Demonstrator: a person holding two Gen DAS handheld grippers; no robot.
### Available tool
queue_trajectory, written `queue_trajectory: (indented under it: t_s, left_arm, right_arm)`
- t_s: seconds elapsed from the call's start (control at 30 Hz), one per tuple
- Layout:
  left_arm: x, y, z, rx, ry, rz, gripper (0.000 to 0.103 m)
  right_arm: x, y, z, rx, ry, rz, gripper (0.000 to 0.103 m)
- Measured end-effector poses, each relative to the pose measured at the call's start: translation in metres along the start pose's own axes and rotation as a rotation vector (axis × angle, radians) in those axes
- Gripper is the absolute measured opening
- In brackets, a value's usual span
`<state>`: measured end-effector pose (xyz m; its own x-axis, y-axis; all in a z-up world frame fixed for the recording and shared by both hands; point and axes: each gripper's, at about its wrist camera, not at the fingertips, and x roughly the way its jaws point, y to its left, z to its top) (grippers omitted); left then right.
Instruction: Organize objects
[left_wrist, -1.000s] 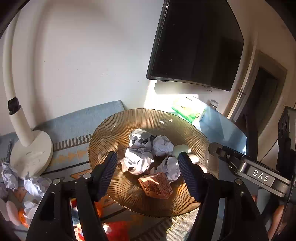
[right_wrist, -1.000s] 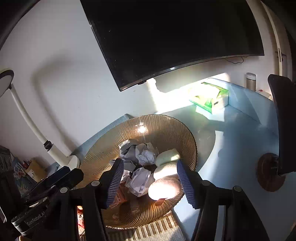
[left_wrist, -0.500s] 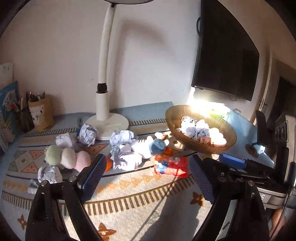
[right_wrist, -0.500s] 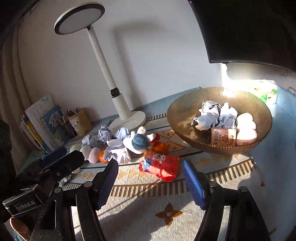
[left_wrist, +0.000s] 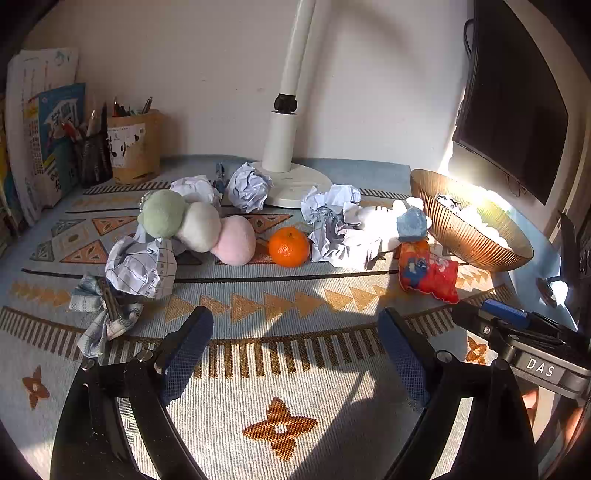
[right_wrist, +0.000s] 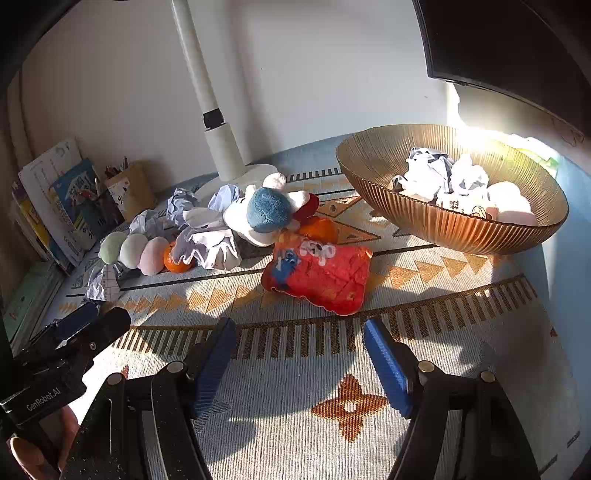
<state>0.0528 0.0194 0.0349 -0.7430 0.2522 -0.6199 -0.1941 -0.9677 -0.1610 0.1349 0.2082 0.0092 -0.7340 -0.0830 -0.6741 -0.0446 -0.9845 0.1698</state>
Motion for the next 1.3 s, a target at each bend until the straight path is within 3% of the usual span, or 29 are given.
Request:
queue_trajectory:
  t_s: [0.13, 0.17, 0.23, 0.4, 0.6, 0.97, 1.3]
  left_arm:
    - [0.001, 0.004, -0.001, -0.022, 0.011, -0.007, 0.090]
    - [0.002, 0.004, -0.001, -0.022, 0.012, -0.006, 0.090]
    - [0.003, 0.003, -0.001, -0.017, 0.017, 0.000, 0.090]
    - [0.009, 0.001, -0.001, -0.009, 0.062, -0.034, 0.091]
    - [0.008, -0.002, -0.003, 0.000, 0.060, -0.030, 0.091]
    - [0.007, -0.006, -0.003, 0.025, 0.052, -0.029, 0.091]
    - [0.006, -0.006, -0.003, 0.027, 0.053, -0.027, 0.091]
  right_arm:
    - [0.001, 0.009, -0.002, -0.046, 0.004, -0.039, 0.073]
    - [0.002, 0.010, -0.002, -0.049, 0.009, -0.040, 0.081]
    - [0.001, 0.008, -0.002, -0.040, 0.004, -0.047, 0.088]
    - [0.000, 0.004, -0.001, -0.017, 0.005, -0.025, 0.088]
    - [0.000, 0.007, -0.001, -0.032, 0.008, -0.023, 0.088]
    - [0.001, -0.013, 0.001, 0.085, 0.027, 0.051, 0.088]
    - [0.003, -0.017, 0.005, 0.096, 0.029, 0.053, 0.088]
